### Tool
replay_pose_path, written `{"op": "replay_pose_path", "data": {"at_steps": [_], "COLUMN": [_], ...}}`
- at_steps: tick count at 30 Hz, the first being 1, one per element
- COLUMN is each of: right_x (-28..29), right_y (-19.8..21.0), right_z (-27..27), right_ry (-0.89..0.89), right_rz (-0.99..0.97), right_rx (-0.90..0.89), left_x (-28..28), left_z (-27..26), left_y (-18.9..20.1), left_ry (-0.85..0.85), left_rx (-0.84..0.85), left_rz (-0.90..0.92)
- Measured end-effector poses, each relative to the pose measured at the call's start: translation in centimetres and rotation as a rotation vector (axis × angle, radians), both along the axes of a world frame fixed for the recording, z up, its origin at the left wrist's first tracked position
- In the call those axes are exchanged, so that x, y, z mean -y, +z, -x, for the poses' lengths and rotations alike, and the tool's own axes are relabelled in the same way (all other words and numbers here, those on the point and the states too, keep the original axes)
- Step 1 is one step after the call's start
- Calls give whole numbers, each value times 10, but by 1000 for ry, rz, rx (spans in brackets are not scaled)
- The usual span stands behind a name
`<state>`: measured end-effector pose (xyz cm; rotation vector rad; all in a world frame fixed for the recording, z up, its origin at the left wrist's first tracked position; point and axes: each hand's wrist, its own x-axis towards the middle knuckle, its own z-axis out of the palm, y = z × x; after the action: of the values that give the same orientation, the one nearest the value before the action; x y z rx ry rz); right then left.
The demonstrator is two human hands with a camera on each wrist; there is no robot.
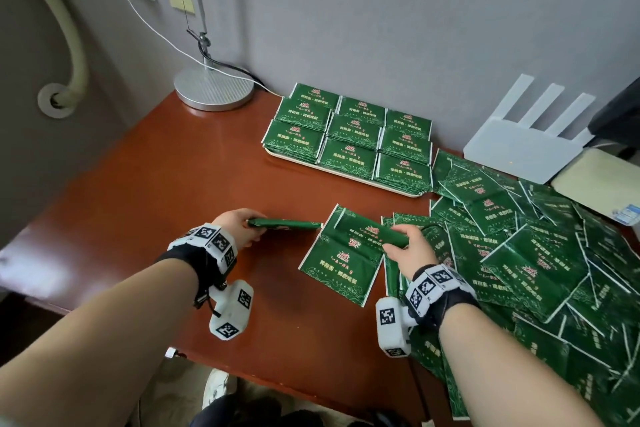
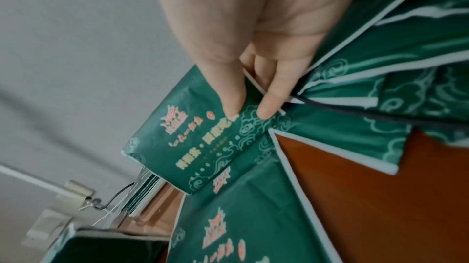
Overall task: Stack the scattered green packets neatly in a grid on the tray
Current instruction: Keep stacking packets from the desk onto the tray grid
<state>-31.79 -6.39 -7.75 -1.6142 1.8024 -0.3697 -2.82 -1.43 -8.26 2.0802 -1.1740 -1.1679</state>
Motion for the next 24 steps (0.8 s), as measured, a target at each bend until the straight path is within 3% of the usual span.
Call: {"op": "replay_pose_path", "data": {"at_steps": [5, 10, 16, 24], "right_x": [4, 17, 61, 123], "right_y": [-1, 29, 70, 82], "right_z": [-8, -5, 22, 38], "right_ry": [-91, -142, -350, -447], "right_rz": [-129, -18, 131, 170], "right_rx": [79, 112, 180, 121], "left_x": [13, 42, 100, 173], "left_z": [-9, -11, 3, 33], "left_y": [-3, 26, 69, 67], "left_ry": [-69, -171, -241, -289], "left_rx": [99, 155, 177, 144], "left_rz": [-31, 7, 70, -17]}}
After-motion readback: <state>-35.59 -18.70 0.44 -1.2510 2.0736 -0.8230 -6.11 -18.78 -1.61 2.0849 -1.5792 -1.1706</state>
